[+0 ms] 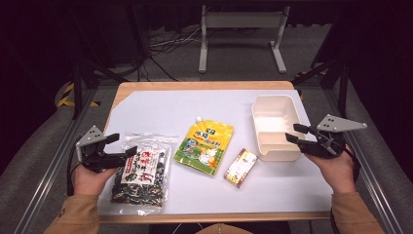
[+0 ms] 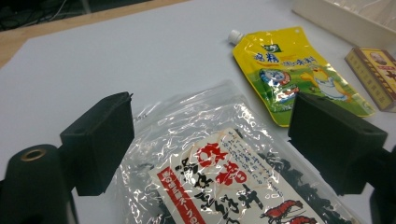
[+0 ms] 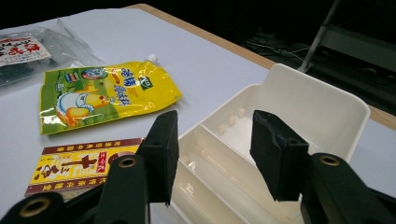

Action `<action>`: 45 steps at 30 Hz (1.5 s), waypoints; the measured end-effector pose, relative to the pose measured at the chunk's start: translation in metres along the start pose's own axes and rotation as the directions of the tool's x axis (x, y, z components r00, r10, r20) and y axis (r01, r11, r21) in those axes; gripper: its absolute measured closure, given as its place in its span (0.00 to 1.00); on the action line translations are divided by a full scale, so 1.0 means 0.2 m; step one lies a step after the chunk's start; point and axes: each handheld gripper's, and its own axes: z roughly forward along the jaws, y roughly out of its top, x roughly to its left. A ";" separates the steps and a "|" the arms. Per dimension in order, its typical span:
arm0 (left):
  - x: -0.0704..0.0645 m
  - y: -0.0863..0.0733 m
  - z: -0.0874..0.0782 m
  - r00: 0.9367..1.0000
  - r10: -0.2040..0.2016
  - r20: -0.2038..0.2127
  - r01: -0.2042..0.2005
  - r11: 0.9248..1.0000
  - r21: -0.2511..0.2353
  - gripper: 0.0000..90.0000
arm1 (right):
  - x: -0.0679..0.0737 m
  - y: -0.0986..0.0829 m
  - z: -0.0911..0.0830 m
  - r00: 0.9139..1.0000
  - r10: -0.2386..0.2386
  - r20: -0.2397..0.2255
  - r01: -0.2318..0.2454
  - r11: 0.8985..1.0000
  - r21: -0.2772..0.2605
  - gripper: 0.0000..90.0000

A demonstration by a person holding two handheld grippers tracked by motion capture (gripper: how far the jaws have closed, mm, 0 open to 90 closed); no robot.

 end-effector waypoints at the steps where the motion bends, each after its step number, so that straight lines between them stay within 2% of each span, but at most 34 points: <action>1: 0.00 0.00 0.00 1.000 0.004 0.009 -0.004 1.000 0.002 0.18 | 0.00 0.00 0.00 1.000 0.000 0.000 0.000 1.000 0.000 0.56; 6: 0.00 -0.01 0.01 0.997 0.056 0.053 -0.057 0.998 0.006 0.17 | -0.01 -0.01 0.01 1.000 0.000 -0.011 0.000 1.000 0.004 0.52; 7: 0.00 -0.01 0.01 0.997 0.056 0.053 -0.057 0.998 0.006 0.16 | -0.01 -0.01 0.01 1.000 0.000 -0.011 0.000 1.000 0.004 0.52; 10: 0.03 -0.02 0.02 0.998 0.024 0.062 -0.026 0.999 0.029 0.15 | -0.01 -0.01 0.01 1.000 0.003 -0.018 -0.002 1.000 0.015 0.52; 12: 0.05 -0.02 0.01 0.997 -0.013 0.077 0.012 1.000 0.019 0.14 | -0.01 -0.01 0.02 1.000 -0.003 -0.022 0.003 1.000 0.022 0.52; 13: 0.05 -0.02 0.01 0.997 -0.013 0.077 0.012 1.000 0.019 0.13 | -0.01 -0.01 0.02 1.000 -0.003 -0.022 0.003 1.000 0.022 0.52; 15: 0.08 -0.02 0.00 0.994 -0.054 0.095 0.053 0.998 0.015 0.12 | 0.00 -0.01 0.02 1.000 -0.008 -0.028 0.009 1.000 0.023 0.51; 17: 0.09 -0.03 -0.01 0.996 -0.055 0.076 0.055 0.998 0.001 0.10 | 0.01 -0.01 0.03 1.000 -0.009 -0.028 0.009 1.000 0.025 0.50; 19: 0.11 -0.04 -0.01 0.995 -0.073 0.070 0.072 0.997 0.006 0.10 | 0.00 -0.01 0.03 1.000 -0.002 -0.030 0.002 1.000 0.024 0.49; 23: 0.13 -0.06 0.01 0.995 -0.102 0.020 0.101 0.994 0.031 0.11 | 0.00 -0.02 0.04 0.999 0.012 -0.036 -0.011 1.000 0.020 0.48; 25: 0.15 -0.07 0.03 0.990 -0.143 -0.005 0.143 0.987 0.077 0.12 | 0.00 -0.02 0.04 0.999 0.011 -0.038 -0.010 1.000 0.022 0.48; 28: 0.18 -0.09 0.05 0.986 -0.161 -0.045 0.166 0.979 0.120 0.13 | 0.00 -0.02 0.05 0.999 0.004 -0.041 -0.003 1.000 0.028 0.47; 30: 0.20 -0.11 0.06 0.980 -0.192 -0.056 0.198 0.971 0.132 0.12 | 0.00 -0.03 0.06 0.999 0.004 -0.042 -0.003 1.000 0.031 0.46; 31: 0.20 -0.11 0.06 0.980 -0.192 -0.056 0.198 0.971 0.132 0.12 | 0.00 -0.03 0.06 0.999 0.005 -0.043 -0.004 0.999 0.033 0.45; 32: 0.22 -0.12 0.07 0.976 -0.204 -0.075 0.214 0.966 0.145 0.12 | 0.01 -0.03 0.07 0.999 0.005 -0.045 -0.004 0.999 0.034 0.45; 33: 0.23 -0.14 0.08 0.968 -0.228 -0.101 0.242 0.957 0.161 0.12 | 0.01 -0.03 0.07 0.999 0.004 -0.046 -0.002 0.999 0.034 0.45; 34: 0.23 -0.14 0.08 0.968 -0.228 -0.101 0.242 0.957 0.161 0.12 | 0.01 -0.03 0.07 0.999 0.003 -0.047 -0.002 0.999 0.035 0.45; 36: 0.26 -0.16 0.10 0.960 -0.253 -0.121 0.272 0.946 0.177 0.13 | 0.01 -0.03 0.08 0.999 0.005 -0.049 -0.003 0.999 0.039 0.44; 37: 0.26 -0.16 0.10 0.960 -0.253 -0.121 0.272 0.946 0.177 0.14 | 0.01 -0.03 0.08 0.999 0.005 -0.049 -0.003 0.999 0.039 0.44; 38: 0.27 -0.17 0.11 0.954 -0.272 -0.123 0.292 0.938 0.186 0.14 | 0.01 -0.03 0.08 0.999 0.003 -0.049 -0.001 0.999 0.040 0.44; 39: 0.28 -0.17 0.12 0.954 -0.273 -0.129 0.293 0.937 0.188 0.14 | 0.01 -0.04 0.09 0.999 0.001 -0.051 0.001 0.999 0.045 0.44; 40: 0.29 -0.18 0.13 0.949 -0.288 -0.126 0.308 0.933 0.189 0.13 | 0.01 -0.04 0.09 0.999 -0.002 -0.053 0.005 0.999 0.048 0.44; 42: 0.30 -0.19 0.14 0.947 -0.301 -0.112 0.317 0.931 0.182 0.12 | 0.02 -0.04 0.10 0.999 -0.003 -0.054 0.006 0.999 0.053 0.43; 43: 0.30 -0.19 0.15 0.944 -0.311 -0.108 0.326 0.927 0.183 0.13 | 0.02 -0.04 0.11 0.999 -0.003 -0.054 0.006 0.998 0.057 0.43; 45: 0.31 -0.19 0.16 0.943 -0.310 -0.120 0.328 0.926 0.186 0.14 | 0.02 -0.05 0.11 0.998 -0.003 -0.057 0.007 0.998 0.059 0.43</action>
